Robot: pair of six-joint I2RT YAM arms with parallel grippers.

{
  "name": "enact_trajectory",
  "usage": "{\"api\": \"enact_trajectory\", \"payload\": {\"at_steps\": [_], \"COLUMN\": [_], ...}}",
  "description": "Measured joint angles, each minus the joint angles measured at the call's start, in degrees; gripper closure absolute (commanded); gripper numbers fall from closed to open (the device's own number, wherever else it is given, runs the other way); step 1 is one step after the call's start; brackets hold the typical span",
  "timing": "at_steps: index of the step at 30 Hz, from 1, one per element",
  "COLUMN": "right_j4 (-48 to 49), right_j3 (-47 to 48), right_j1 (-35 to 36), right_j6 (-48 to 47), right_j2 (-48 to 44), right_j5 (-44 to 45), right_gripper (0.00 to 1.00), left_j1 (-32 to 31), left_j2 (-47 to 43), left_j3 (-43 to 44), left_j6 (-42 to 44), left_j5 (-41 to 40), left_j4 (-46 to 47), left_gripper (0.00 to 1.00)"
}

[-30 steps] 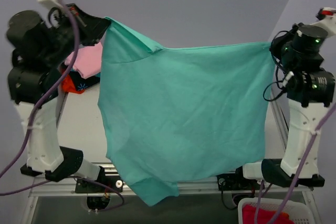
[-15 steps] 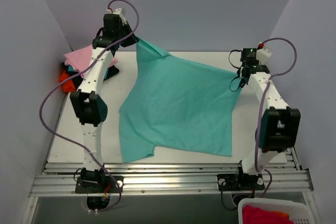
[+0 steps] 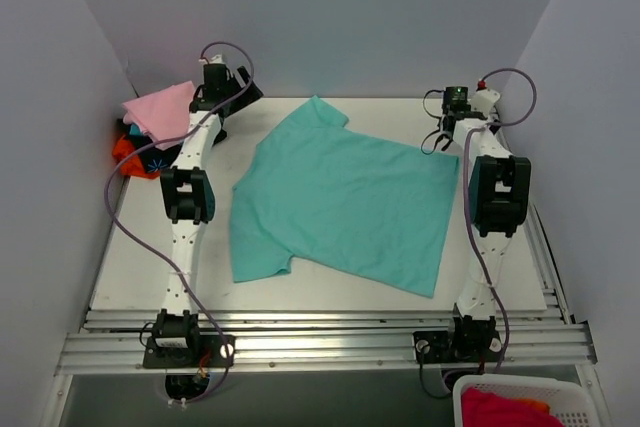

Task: Fold and stack the t-shirts
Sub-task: Flatten the tshirt out

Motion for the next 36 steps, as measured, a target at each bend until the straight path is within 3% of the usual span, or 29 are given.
{"api": "enact_trajectory", "payload": {"at_steps": [9, 15, 18, 20, 21, 22, 24, 28, 29, 32, 36], "right_j4": [-2.4, -6.3, -6.8, -6.7, -6.7, -6.8, -6.7, -5.8, -5.3, -4.3, -4.4], "right_j3": [-0.8, -10.6, -18.1, -23.4, -25.6, -27.1, -28.4, -26.8, -26.4, -26.1, -24.1], "right_j1": [-0.9, 0.1, 2.0, 2.9, 3.5, 3.8, 3.7, 3.7, 3.7, 3.7, 3.7], "right_j6": [-0.1, 0.9, 3.0, 4.3, 5.0, 5.8, 7.0, 7.5, 7.5, 7.4, 7.2], "right_j2": [-10.4, -26.1, -35.2, -39.9, -41.4, -42.1, -41.0, -31.7, -28.9, -21.2, -13.8], "right_j5": [4.8, 2.9, -1.9, -6.1, -8.1, -10.1, -13.8, -18.8, -19.6, -21.8, -22.3], "right_gripper": [0.00, 0.02, 0.13, 0.43, 0.66, 0.76, 1.00, 1.00, 1.00, 1.00, 1.00], "left_j1": [2.1, 0.7, -2.6, -5.4, -7.0, -8.1, -9.2, -9.1, -9.1, -9.3, -9.6], "left_j2": [-10.2, -27.4, -38.3, -44.1, -46.6, -47.8, -47.3, -40.6, -38.3, -31.9, -24.8], "left_j3": [-8.8, -28.3, -42.7, -50.8, -54.9, -57.2, -58.4, -55.1, -53.1, -46.6, -37.4], "left_j6": [-0.5, -0.4, 0.7, 0.9, 1.1, 1.3, 1.7, 3.3, 3.8, 5.2, 6.1], "left_j5": [0.8, 1.0, -0.8, -1.1, -0.9, -0.4, 0.8, 2.8, 3.1, 3.6, 4.7], "left_j4": [-0.1, -0.2, 0.6, 1.3, 2.0, 2.0, 2.0, 0.8, 0.2, -0.9, -1.9], "left_gripper": [0.06, 0.03, 0.00, 0.10, 0.13, 0.20, 0.24, 0.36, 0.48, 0.65, 0.68]}}
